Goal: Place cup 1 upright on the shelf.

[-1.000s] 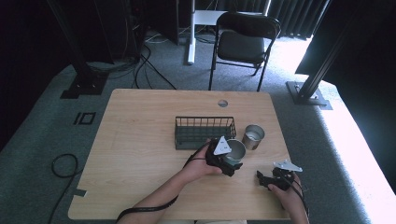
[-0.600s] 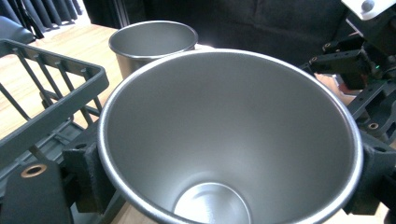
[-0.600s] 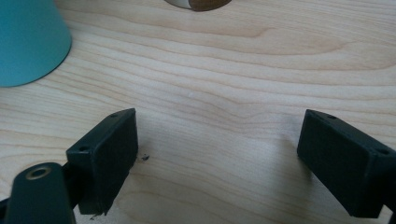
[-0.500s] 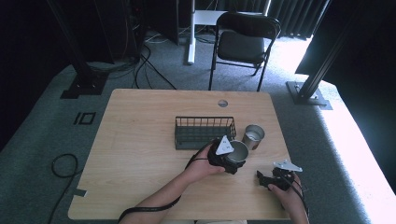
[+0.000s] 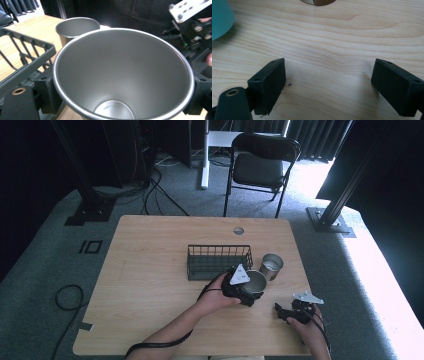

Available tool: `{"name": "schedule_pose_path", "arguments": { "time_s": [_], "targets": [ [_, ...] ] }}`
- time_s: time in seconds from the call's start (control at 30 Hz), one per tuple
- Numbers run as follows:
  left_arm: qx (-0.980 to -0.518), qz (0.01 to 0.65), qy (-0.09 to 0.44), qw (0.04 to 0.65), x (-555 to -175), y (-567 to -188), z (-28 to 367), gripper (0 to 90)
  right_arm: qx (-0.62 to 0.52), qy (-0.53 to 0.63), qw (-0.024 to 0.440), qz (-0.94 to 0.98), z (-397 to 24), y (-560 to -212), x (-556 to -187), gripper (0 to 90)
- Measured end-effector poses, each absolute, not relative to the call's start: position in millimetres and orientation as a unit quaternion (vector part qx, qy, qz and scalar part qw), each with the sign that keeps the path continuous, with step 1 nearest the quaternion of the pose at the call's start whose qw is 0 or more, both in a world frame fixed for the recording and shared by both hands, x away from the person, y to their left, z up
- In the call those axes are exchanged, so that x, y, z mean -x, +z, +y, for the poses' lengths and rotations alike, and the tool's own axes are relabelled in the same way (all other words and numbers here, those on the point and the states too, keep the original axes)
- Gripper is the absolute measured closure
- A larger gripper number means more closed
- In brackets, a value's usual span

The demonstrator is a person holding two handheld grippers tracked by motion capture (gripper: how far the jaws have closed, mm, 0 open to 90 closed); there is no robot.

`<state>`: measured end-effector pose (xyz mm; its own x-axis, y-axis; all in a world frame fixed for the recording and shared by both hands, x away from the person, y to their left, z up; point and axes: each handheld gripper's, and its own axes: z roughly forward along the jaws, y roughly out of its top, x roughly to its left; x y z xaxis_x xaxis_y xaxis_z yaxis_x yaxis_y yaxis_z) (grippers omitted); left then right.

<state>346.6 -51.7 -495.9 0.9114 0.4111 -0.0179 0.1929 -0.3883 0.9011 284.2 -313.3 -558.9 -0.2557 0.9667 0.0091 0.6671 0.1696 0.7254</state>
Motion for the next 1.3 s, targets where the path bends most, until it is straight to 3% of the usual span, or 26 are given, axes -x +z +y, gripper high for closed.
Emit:
{"name": "schedule_pose_path", "arguments": {
  "time_s": [0.57,1.3],
  "targets": [
    [-0.814,0.169,0.103,0.546,-341,-463,-42,13.3,-0.562,0.315,0.237,0.727,-313,-559,-284,12.0],
    [-0.789,0.178,0.146,0.569,-349,-408,-14,13.3,-0.562,0.315,0.237,0.727,-313,-559,-284,12.0]
  ]
}}
